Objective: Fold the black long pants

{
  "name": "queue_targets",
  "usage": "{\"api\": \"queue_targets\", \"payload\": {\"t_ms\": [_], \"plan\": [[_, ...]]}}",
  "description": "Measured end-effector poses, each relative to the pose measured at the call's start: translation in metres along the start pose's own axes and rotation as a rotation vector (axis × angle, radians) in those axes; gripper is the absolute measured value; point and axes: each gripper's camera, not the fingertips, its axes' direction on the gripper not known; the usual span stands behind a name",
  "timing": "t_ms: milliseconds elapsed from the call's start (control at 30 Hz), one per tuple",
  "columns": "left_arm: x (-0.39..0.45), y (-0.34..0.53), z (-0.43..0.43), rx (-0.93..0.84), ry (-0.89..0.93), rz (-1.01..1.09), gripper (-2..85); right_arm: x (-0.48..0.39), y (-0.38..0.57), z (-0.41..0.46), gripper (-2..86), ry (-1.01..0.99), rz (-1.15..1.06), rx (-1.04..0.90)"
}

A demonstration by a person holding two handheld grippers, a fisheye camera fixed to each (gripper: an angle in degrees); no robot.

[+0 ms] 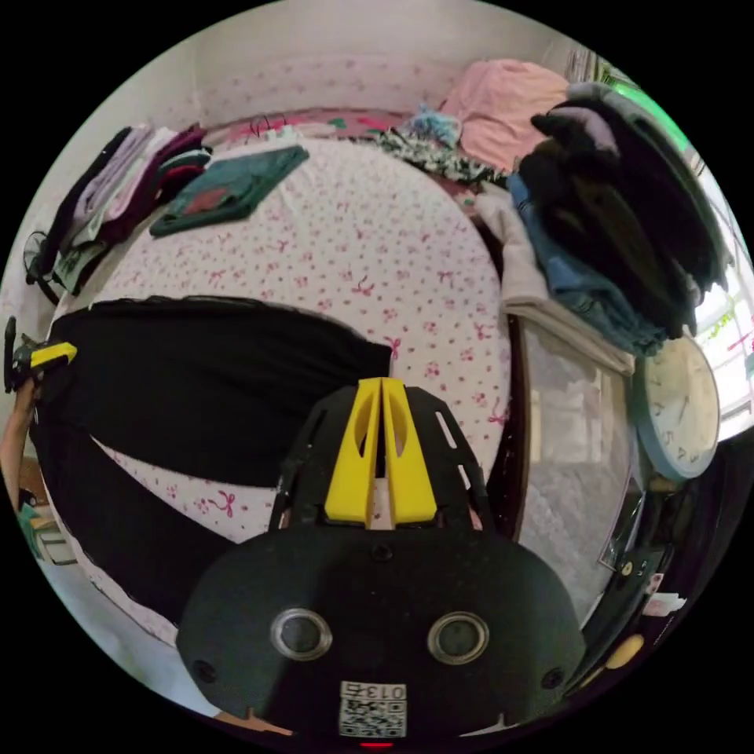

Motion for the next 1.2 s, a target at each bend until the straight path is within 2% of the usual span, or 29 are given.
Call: {"api": "queue_targets", "payload": {"t_ms": [200, 500, 567, 733, 833, 900, 1000, 1200], "plan": [[0.036, 0.054, -0.068, 0.045, 0.026, 0.01, -0.3, -0.015, 0.059, -0.05, 0.0, -0.099, -0.131, 0.03], [0.147, 0.16, -0.138, -0.004, -0.019, 0.001, 0.8, -0.078, 0.178, -0.06, 0.2, -0.198, -0.023, 0.012], [0.16, 0.179, -0.147, -0.038, 0.0, 0.01, 1.8, -0.102, 0.189, -0.065, 0.4, -0.253, -0.109, 0.013], [0.186, 0.218, -0.174, -0.071, 0.069, 0.037, 5.8, -0.196, 0.215, -0.079, 2.5, -0.414, -0.535, 0.01], [0.208, 0.223, -0.184, -0.1, -0.015, 0.138, 6.8, -0.233, 0.224, -0.083, 4.8, -0.45, -0.671, 0.021], [0.215, 0.218, -0.191, -0.094, -0.062, 0.185, 7.6, -0.25, 0.226, -0.082, 5.9, -0.432, -0.742, 0.014], [0.211, 0.206, -0.193, -0.139, -0.02, 0.227, 7.7, -0.267, 0.226, -0.081, 6.7, -0.396, -0.816, 0.011], [0.193, 0.189, -0.221, -0.187, 0.024, 0.255, 1.3, -0.283, 0.227, -0.067, 4.1, -0.367, -0.892, -0.049]]}}
